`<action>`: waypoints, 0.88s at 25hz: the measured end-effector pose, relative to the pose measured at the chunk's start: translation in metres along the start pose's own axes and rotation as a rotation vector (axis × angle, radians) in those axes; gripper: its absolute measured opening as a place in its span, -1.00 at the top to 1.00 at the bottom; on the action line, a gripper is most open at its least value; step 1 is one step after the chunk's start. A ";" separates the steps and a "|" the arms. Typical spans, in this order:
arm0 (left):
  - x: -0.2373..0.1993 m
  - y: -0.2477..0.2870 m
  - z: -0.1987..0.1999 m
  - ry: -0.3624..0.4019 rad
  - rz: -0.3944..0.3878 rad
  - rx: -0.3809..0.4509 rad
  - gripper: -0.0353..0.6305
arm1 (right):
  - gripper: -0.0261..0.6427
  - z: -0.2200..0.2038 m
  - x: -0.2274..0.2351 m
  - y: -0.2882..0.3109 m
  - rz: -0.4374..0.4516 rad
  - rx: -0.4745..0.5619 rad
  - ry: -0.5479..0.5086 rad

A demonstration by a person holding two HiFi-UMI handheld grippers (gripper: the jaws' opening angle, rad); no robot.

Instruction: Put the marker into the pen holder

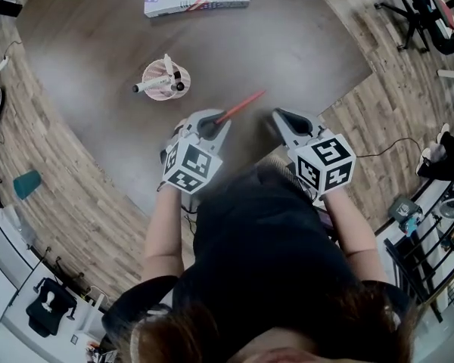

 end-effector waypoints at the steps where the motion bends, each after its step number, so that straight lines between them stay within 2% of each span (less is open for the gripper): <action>1: -0.002 -0.002 0.001 0.002 0.002 0.011 0.71 | 0.87 0.003 0.000 0.003 0.000 0.003 -0.008; 9: 0.003 -0.027 0.012 -0.024 0.070 0.056 0.71 | 0.87 0.021 -0.003 0.006 0.042 0.000 -0.080; 17: 0.018 -0.053 0.034 -0.110 0.210 0.095 0.71 | 0.87 0.051 -0.009 0.018 0.205 -0.002 -0.203; 22: 0.028 -0.064 0.042 -0.164 0.305 0.078 0.71 | 0.87 0.073 -0.011 0.028 0.305 0.001 -0.269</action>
Point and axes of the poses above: the fingertips, and each gripper's own axes: y forward along the fingers, x to its right, z out of its top, the point moved 6 cm from there along -y, backward along the fingers, and after that the axes turned 10 degrees about -z, right-handed, at the moved point
